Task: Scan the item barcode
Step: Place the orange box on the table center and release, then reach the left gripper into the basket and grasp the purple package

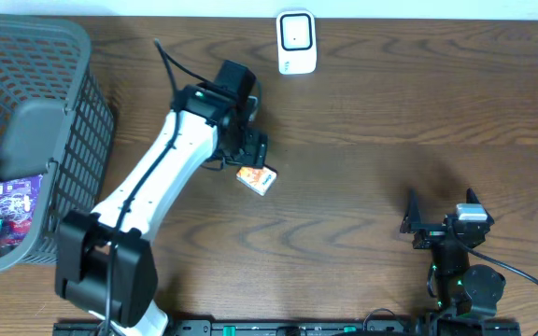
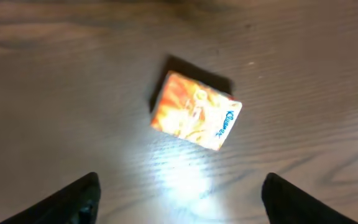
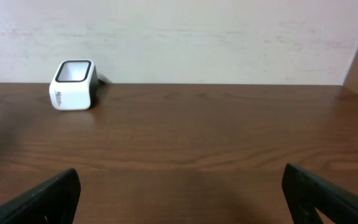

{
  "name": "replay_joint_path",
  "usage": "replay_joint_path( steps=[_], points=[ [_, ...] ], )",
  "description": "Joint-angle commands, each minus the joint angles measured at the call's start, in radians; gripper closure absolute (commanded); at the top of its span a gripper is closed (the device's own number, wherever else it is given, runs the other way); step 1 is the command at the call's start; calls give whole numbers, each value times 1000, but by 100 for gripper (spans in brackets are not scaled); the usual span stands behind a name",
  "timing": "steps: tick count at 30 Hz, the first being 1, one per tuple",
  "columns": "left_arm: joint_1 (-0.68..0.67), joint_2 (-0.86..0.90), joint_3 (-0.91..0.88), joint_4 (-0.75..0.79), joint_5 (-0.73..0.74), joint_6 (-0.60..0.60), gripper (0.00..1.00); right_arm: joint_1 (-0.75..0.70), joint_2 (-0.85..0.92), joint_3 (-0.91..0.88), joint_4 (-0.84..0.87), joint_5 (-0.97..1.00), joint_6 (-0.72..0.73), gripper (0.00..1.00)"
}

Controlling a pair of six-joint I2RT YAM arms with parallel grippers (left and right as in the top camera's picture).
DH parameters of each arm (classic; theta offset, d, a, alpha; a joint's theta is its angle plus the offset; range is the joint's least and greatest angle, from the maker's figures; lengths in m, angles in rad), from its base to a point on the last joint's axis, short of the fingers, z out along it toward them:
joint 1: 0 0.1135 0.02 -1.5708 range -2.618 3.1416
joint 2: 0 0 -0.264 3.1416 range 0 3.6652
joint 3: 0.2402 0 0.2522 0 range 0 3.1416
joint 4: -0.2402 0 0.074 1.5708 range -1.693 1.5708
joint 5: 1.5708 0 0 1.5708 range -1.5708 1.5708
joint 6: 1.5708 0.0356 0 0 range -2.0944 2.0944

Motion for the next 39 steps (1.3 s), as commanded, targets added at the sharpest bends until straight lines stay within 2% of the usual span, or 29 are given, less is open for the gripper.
replay_joint_path(
  steps=[1, 6, 14, 20, 25, 27, 31, 35, 39],
  points=[
    [59, -109, 92, -21, -3, 2, 15, -13, -5, 0, -4, -3, 10, 1],
    [190, -273, 137, -4, -3, 2, 1, -13, -5, 0, -4, -3, 10, 1],
    [537, -508, 138, 36, -3, -87, 0, -13, -5, 0, -4, -3, 10, 1],
    [808, -559, 134, 42, -18, -134, 0, -13, -5, 0, -4, -3, 10, 1],
    [919, -502, 100, 18, -308, -351, 1, -13, -5, 0, -4, -3, 10, 1],
    [939, -462, 89, 10, -374, -389, 1, -13, -5, 0, -4, -3, 10, 1],
    [964, -328, 82, -19, -397, -372, 1, -13, -5, 0, -4, -3, 10, 1],
    [968, -173, 82, -30, -398, -254, 1, -13, -5, 0, -4, -3, 10, 1],
    [968, -43, 82, -65, -497, -229, 1, -13, -5, 0, -4, -3, 10, 1]
  ],
)
